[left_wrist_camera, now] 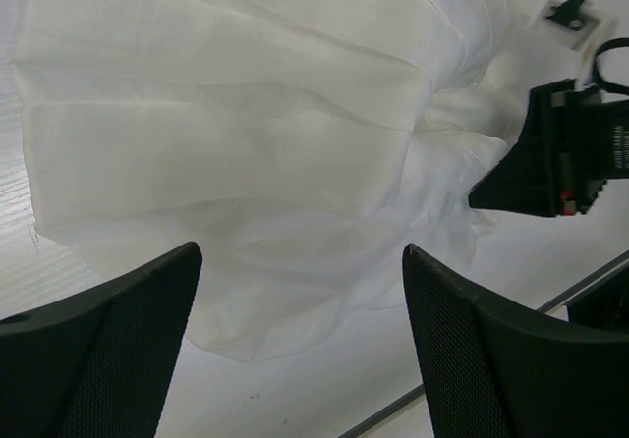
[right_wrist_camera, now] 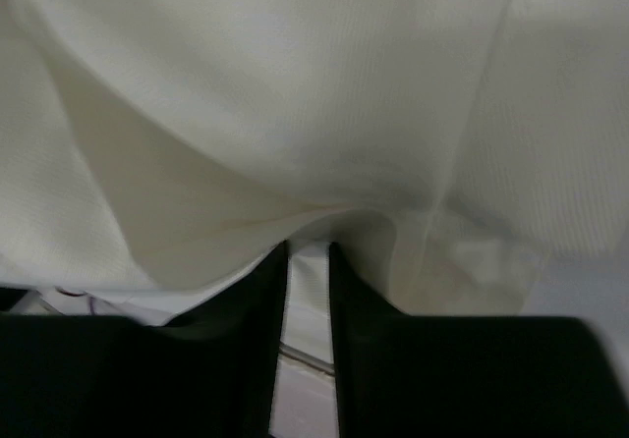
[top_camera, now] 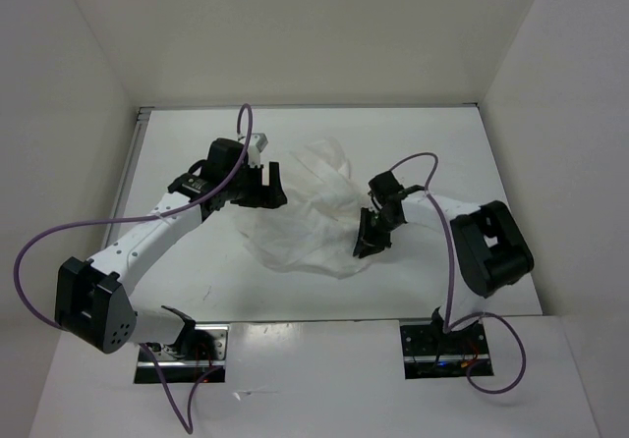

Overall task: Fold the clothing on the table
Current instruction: Grab the skirt from the pile

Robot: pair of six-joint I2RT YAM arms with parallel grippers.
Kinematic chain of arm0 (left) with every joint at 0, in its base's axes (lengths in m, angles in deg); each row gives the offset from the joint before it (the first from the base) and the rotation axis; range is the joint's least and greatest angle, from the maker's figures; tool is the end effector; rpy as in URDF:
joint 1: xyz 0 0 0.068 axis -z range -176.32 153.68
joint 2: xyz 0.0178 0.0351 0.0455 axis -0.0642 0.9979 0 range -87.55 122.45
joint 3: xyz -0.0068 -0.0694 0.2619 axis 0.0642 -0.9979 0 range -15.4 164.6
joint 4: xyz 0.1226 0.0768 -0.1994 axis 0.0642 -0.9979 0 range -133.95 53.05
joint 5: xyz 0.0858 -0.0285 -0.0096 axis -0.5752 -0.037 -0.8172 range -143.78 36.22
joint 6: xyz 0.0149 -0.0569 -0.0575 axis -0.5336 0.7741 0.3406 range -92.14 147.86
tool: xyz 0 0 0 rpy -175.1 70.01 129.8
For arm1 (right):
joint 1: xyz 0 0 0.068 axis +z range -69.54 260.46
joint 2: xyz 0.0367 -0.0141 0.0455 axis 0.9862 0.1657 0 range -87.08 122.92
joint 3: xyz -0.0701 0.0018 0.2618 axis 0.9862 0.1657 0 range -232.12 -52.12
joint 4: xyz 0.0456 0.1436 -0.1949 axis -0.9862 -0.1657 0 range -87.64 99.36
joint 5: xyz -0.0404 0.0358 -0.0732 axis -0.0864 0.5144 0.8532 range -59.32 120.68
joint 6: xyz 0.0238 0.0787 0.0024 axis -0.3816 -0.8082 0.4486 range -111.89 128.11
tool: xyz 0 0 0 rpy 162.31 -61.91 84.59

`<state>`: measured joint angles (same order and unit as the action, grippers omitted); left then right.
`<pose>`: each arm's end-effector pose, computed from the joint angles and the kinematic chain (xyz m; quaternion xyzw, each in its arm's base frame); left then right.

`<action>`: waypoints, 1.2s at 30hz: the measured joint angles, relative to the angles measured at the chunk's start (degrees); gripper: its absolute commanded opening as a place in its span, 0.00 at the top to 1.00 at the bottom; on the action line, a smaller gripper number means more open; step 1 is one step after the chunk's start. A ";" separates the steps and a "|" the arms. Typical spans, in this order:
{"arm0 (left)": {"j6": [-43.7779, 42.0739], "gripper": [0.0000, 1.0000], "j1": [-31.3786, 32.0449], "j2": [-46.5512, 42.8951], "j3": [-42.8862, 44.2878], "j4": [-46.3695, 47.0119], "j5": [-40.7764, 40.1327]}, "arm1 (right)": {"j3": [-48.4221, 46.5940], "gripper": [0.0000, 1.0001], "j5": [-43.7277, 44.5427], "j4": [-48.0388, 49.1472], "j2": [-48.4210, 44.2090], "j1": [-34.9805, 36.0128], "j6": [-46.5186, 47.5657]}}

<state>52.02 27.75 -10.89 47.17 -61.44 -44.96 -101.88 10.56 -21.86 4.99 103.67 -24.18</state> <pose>0.2778 -0.1362 0.2808 0.0326 0.8984 -0.2399 0.3665 0.2469 0.1325 0.1303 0.0523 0.9734 0.2187 0.0443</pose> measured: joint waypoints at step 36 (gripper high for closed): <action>-0.15 0.10 -1.77 1.25 1.86 -3.10 -5.44 | -50.21 0.46 11.41 0.24 27.87 8.66 10.88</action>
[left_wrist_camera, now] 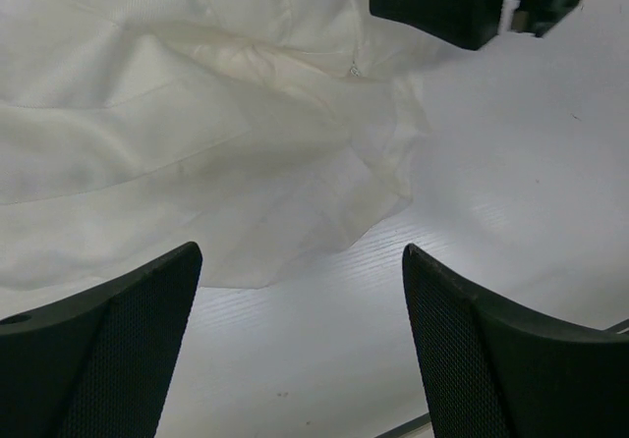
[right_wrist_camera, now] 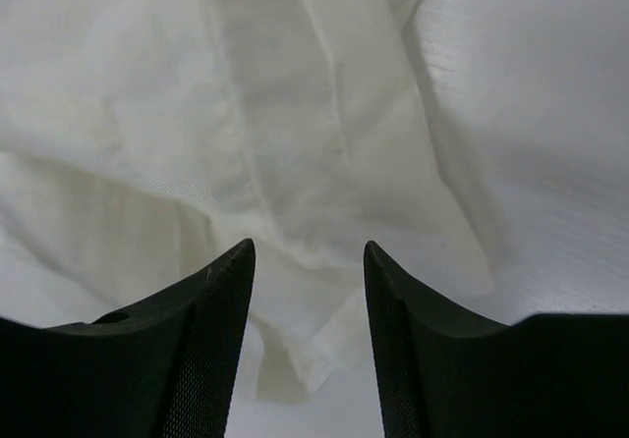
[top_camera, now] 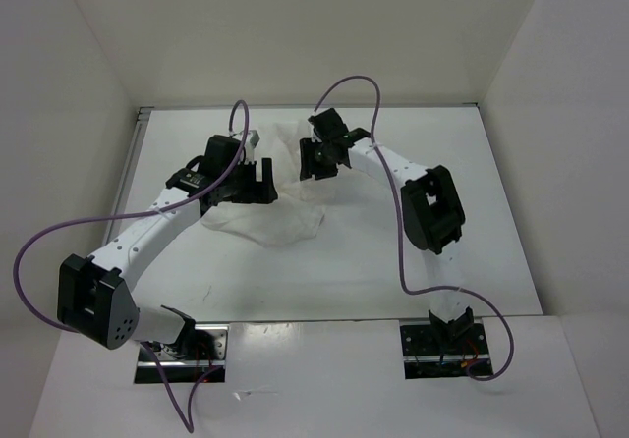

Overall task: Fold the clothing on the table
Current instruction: Grab the skirt from the pile

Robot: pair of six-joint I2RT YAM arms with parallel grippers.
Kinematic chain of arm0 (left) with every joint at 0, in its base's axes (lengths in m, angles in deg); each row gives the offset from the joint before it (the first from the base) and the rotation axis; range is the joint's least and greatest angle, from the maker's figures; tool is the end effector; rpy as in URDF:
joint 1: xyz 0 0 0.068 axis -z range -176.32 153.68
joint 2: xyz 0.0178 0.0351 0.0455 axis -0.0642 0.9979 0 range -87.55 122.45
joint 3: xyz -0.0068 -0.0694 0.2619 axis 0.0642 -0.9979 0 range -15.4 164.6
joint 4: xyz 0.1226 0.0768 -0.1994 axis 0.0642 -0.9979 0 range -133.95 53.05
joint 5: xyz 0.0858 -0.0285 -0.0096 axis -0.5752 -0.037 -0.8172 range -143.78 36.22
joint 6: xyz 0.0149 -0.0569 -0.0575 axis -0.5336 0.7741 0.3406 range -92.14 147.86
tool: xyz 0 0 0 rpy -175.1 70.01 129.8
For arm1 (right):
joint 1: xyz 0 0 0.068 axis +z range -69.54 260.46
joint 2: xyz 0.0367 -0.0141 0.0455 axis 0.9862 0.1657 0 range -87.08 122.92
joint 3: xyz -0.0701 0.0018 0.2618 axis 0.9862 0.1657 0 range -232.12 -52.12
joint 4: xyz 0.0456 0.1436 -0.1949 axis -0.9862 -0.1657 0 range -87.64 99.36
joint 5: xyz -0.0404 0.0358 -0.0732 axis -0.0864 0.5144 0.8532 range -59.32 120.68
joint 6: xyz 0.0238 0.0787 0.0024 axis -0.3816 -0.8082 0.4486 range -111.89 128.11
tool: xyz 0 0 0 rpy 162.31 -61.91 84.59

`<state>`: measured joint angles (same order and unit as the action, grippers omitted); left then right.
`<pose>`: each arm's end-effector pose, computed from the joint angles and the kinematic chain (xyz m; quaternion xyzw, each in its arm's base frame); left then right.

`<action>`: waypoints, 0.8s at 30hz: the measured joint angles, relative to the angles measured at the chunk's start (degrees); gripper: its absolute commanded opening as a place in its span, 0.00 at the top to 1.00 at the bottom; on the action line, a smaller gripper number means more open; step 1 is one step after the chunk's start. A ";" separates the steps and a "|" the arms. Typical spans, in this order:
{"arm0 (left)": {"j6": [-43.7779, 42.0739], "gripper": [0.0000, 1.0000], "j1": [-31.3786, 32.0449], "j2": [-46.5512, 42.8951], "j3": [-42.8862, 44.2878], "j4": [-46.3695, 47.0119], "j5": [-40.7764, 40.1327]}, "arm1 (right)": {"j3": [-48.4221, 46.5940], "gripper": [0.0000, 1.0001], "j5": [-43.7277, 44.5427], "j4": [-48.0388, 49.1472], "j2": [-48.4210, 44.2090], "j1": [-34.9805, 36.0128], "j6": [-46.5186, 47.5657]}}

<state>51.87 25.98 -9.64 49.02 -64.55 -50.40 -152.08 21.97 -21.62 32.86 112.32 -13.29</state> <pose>0.2863 -0.1221 0.2792 -0.0014 0.9100 -0.1873 0.3699 0.4000 0.2612 0.2064 -0.1109 0.9336 0.2134 0.2657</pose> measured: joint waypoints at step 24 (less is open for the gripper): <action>0.15 0.10 -0.90 -0.70 -0.37 -0.66 0.15 | -6.14 0.47 6.71 -1.07 5.86 7.93 1.77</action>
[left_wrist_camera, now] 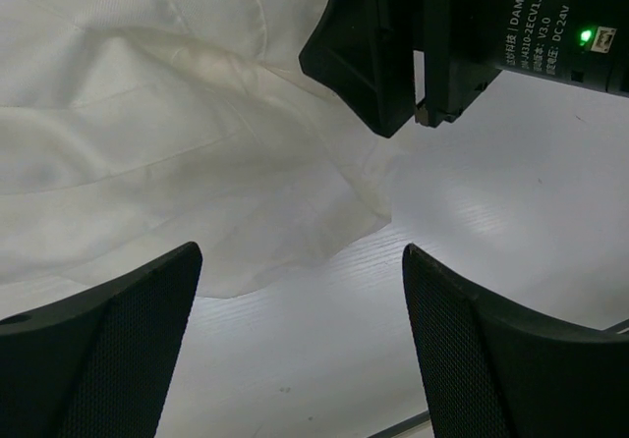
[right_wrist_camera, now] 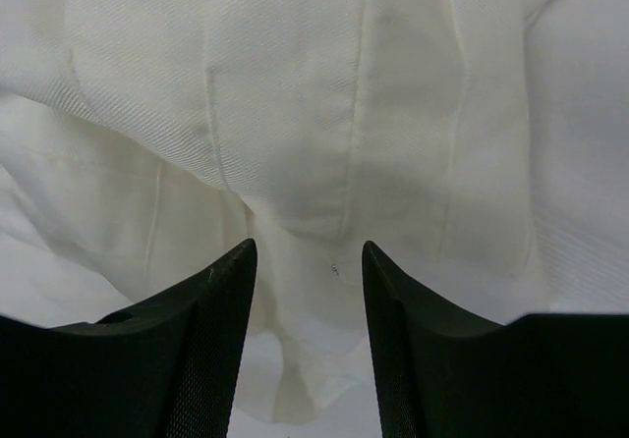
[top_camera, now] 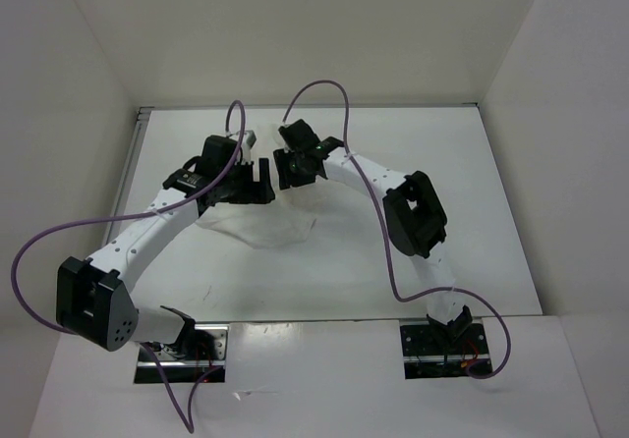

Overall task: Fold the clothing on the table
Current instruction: Grab the skirt from the pile, then move the skirt to the center of the board

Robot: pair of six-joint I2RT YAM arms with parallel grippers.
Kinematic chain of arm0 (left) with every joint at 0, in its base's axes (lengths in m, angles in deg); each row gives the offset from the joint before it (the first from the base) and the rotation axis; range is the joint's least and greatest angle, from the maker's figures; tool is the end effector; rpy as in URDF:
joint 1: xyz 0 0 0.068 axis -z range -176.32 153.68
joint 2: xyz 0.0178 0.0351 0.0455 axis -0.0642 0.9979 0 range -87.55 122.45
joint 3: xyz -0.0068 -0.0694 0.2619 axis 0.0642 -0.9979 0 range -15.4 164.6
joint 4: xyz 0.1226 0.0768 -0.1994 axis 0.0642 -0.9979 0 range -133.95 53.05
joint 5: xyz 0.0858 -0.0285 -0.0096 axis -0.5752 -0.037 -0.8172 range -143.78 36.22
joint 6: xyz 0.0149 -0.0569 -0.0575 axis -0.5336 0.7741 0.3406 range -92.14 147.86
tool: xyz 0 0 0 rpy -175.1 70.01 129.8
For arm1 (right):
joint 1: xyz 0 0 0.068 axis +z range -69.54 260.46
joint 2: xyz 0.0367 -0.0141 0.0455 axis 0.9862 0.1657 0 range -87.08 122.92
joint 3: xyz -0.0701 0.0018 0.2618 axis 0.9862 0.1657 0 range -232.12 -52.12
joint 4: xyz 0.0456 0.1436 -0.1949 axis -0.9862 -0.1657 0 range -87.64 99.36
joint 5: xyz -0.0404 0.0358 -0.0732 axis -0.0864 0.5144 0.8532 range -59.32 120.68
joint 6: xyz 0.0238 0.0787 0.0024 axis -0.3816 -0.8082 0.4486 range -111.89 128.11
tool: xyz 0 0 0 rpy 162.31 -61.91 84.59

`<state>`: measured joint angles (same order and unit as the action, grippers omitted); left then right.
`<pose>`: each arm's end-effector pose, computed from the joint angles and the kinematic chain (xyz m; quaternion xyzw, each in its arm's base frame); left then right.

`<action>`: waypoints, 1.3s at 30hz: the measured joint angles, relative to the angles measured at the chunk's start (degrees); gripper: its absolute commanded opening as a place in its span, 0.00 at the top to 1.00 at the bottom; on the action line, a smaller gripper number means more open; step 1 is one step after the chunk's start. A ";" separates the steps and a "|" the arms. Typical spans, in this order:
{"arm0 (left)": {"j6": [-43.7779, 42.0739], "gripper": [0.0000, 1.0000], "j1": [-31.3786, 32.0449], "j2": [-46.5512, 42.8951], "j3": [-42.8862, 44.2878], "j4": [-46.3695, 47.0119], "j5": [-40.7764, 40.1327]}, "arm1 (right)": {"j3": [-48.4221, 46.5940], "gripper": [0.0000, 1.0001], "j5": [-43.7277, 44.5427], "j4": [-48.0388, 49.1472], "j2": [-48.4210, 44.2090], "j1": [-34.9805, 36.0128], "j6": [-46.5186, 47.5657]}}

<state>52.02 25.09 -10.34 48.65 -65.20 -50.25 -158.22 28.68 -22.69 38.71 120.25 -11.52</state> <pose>0.2846 -0.1164 0.2792 -0.0092 0.9111 -0.1851 0.3683 0.3820 0.3212 0.1912 -0.1709 0.9291 0.1768 0.2764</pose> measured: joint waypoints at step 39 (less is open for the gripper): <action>0.00 0.10 -1.07 -0.63 -0.74 -0.11 1.29 | -27.63 1.00 15.54 -17.42 -13.35 0.02 3.10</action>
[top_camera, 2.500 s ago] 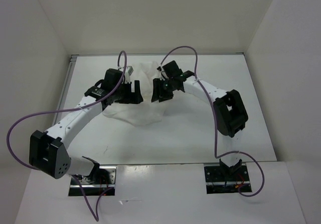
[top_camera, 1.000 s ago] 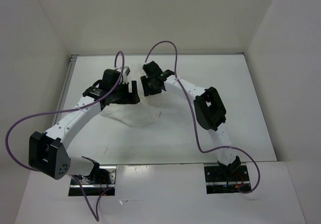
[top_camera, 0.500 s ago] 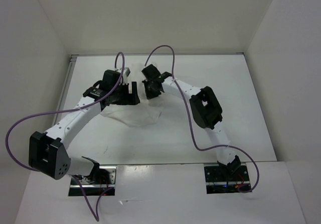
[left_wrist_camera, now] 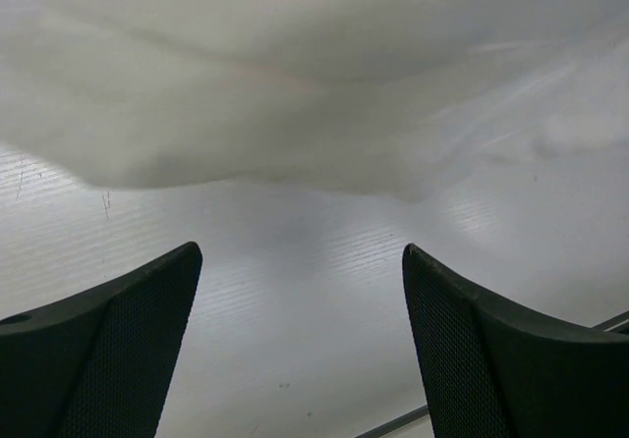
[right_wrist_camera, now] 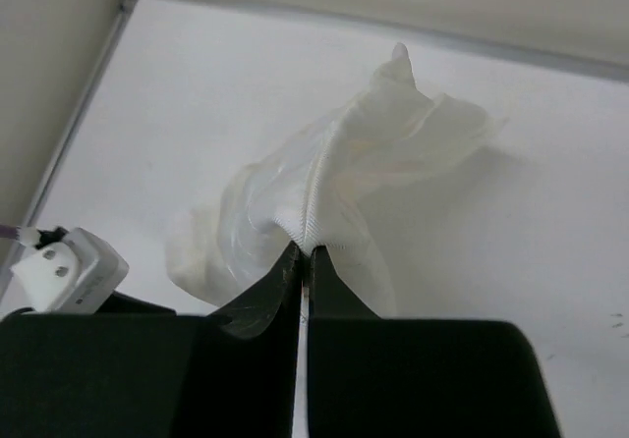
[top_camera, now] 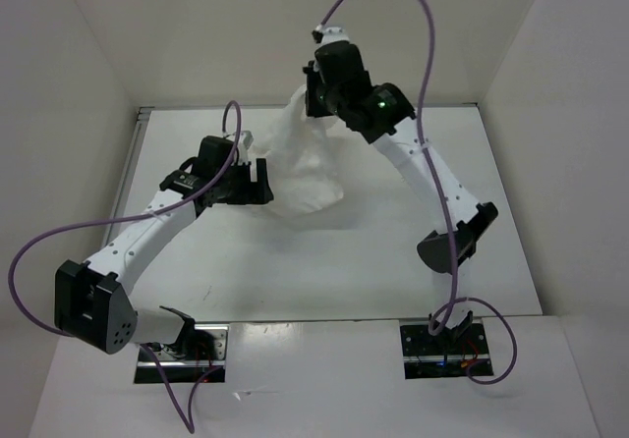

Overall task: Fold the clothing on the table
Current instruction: Move the skirt to the center of the board

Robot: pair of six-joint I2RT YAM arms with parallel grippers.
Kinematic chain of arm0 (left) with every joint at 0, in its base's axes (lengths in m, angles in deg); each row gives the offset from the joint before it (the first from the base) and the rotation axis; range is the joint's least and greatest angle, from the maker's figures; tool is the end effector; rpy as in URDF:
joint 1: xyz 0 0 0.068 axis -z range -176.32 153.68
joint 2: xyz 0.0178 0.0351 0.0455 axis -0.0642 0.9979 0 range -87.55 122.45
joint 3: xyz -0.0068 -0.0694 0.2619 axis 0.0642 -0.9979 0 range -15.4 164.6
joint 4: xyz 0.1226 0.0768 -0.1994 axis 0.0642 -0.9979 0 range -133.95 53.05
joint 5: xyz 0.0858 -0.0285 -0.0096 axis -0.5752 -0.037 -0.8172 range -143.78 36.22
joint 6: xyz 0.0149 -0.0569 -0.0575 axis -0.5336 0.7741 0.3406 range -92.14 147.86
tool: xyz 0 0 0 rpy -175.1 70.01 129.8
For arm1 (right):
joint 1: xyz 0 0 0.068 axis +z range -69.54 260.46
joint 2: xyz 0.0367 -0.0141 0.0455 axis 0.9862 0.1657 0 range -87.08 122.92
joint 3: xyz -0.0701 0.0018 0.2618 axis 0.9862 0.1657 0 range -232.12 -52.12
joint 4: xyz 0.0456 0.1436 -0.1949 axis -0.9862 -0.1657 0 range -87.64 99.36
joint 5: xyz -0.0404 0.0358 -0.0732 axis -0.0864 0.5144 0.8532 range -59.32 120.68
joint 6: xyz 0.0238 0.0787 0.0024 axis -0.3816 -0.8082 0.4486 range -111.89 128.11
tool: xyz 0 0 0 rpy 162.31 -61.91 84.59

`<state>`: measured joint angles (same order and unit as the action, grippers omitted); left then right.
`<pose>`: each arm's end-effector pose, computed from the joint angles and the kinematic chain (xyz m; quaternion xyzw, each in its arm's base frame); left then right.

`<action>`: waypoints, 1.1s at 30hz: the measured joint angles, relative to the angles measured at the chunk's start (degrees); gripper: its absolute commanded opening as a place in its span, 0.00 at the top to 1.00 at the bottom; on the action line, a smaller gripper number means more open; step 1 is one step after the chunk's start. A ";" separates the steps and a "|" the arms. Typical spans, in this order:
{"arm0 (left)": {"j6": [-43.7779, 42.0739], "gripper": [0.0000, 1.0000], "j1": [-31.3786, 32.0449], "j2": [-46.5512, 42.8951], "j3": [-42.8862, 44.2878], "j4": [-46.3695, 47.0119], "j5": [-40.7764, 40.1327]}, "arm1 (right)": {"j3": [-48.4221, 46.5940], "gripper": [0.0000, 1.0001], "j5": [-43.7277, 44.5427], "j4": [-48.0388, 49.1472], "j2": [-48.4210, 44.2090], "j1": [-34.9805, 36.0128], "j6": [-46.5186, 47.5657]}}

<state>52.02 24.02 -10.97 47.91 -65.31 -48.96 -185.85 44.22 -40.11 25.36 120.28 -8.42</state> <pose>0.2831 -0.1115 0.2778 -0.0132 0.9115 -0.1904 0.3643 0.3473 0.2675 0.4270 -0.1126 0.8467 0.1518 0.4974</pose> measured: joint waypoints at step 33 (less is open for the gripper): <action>0.00 0.10 -2.12 -4.20 -3.32 1.29 1.25 | -25.46 1.00 -28.83 -9.25 -1.25 -14.05 3.04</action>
<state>52.02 21.90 -15.17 44.59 -64.02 -47.71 -211.32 15.39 -49.36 24.11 106.22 -5.38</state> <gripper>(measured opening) 0.895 0.014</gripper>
